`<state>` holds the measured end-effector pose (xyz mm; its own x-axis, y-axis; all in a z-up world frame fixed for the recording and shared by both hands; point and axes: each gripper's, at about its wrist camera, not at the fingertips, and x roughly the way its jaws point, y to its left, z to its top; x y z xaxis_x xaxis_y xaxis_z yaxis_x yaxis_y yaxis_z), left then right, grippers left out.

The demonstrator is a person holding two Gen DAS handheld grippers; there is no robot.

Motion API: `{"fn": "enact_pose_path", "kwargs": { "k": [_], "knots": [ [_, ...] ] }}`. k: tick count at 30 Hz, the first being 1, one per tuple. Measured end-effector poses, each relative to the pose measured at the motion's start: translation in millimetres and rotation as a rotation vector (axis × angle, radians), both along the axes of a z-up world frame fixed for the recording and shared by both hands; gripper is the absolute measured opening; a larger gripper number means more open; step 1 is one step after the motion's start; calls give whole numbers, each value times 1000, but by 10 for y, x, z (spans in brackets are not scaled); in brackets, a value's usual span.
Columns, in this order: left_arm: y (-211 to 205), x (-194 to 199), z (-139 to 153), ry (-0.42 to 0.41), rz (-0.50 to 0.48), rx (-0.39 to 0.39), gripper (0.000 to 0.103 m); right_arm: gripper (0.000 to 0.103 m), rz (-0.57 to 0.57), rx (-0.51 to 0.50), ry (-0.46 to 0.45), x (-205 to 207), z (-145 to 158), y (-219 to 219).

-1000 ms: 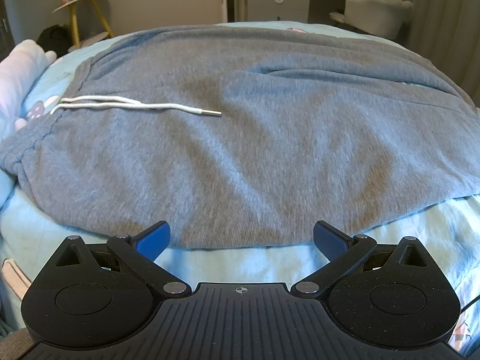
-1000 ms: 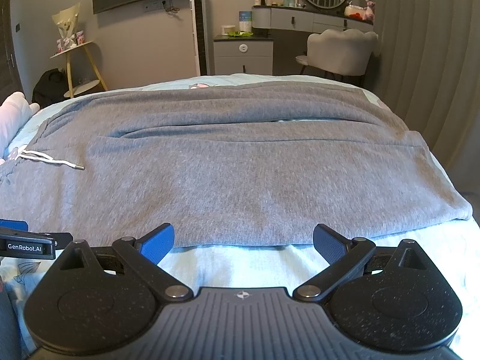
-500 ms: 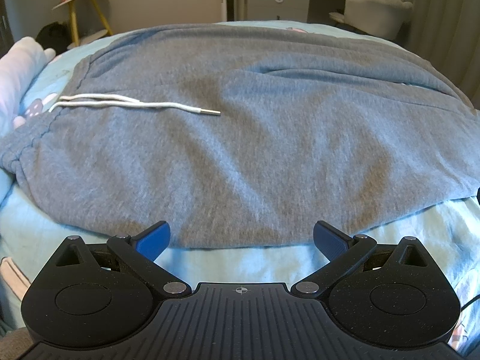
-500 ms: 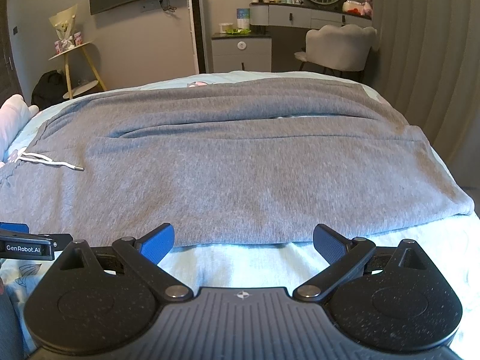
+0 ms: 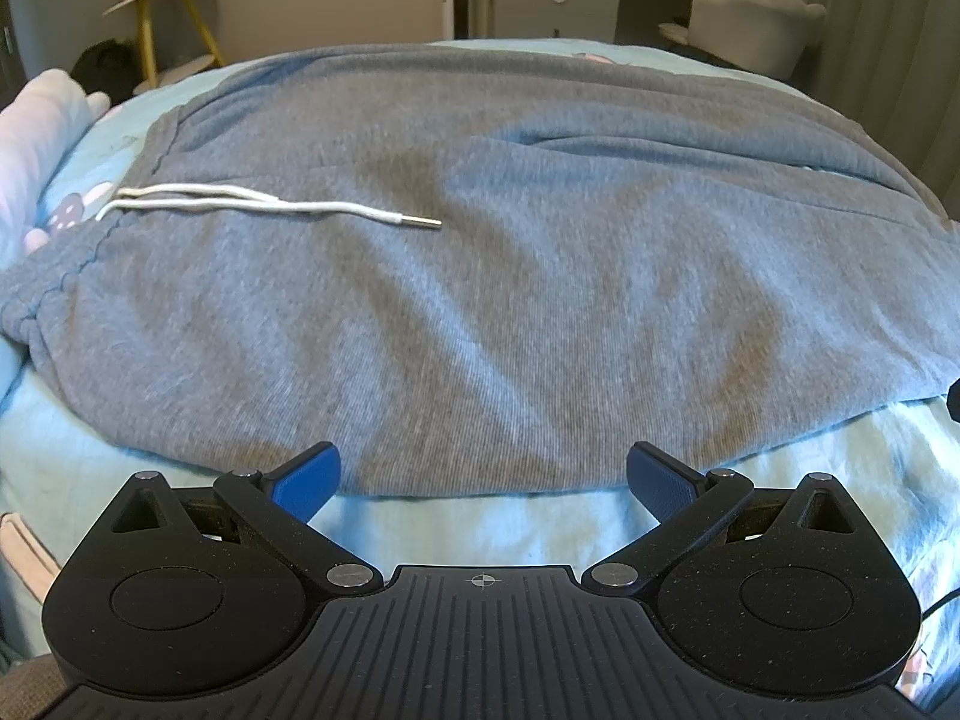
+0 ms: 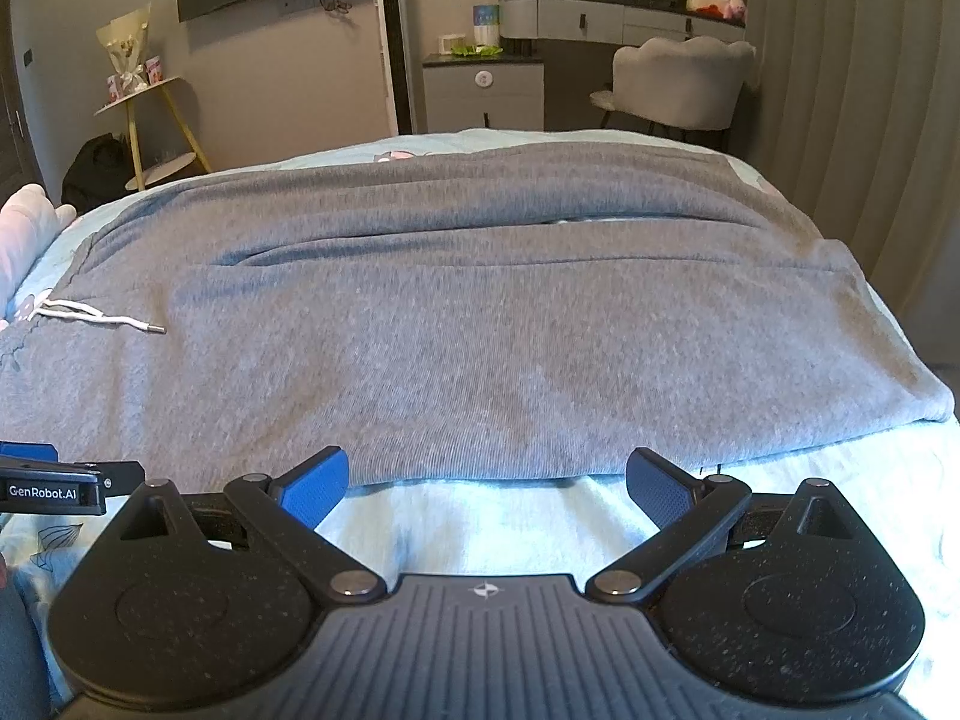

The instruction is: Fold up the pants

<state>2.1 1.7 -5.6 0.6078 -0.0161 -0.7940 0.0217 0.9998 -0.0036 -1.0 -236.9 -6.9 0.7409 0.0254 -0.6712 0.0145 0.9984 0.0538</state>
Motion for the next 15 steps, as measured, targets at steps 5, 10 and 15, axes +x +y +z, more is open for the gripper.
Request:
{"fn": "enact_pose_path", "kwargs": {
  "k": [5,10,15],
  "knots": [
    [4,1,5,0,7,3,103,99,-3,41,33,42,-24,-47],
    [4,4,-4,-1,7,7,103,99,-10,73,48,66,-48,-80],
    [-1,25,-24,6,3,14,103,99,-16,97,62,103,-61,-102]
  ]
}}
